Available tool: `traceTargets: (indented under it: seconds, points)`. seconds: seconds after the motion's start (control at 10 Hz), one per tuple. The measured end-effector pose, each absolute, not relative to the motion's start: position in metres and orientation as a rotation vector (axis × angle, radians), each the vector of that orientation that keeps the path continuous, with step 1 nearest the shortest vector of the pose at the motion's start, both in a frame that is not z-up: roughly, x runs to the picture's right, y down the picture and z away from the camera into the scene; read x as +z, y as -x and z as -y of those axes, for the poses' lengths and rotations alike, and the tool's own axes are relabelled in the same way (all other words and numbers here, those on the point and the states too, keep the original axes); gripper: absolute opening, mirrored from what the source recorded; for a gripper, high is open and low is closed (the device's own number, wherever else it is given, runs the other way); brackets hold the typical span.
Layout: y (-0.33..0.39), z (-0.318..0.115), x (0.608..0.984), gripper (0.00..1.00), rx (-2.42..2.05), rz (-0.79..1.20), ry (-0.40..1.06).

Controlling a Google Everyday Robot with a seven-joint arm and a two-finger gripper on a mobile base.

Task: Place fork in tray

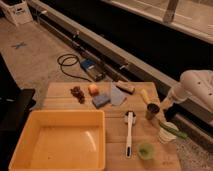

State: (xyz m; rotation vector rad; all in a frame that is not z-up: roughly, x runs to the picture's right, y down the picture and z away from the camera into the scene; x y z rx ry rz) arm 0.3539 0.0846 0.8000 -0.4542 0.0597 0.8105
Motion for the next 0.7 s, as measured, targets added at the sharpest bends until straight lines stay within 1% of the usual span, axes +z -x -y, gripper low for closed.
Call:
traceTargets:
  seconds: [0.1,0.2,0.3,0.4,0.7]
  points:
    - [-0.3552,-0.0858,0.8022,0.25,0.808,-0.063,0.451]
    - [-0.3552,-0.0862,0.8029,0.18,0.808,-0.062,0.449]
    - [-0.3567,-0.0867,0.8033,0.07,0.806,-0.064,0.445]
    - [-0.3571,-0.0869,0.8034,0.01,0.804,-0.064,0.444]
    - [-0.3551,-0.086,0.8032,0.0,0.799,-0.064,0.445]
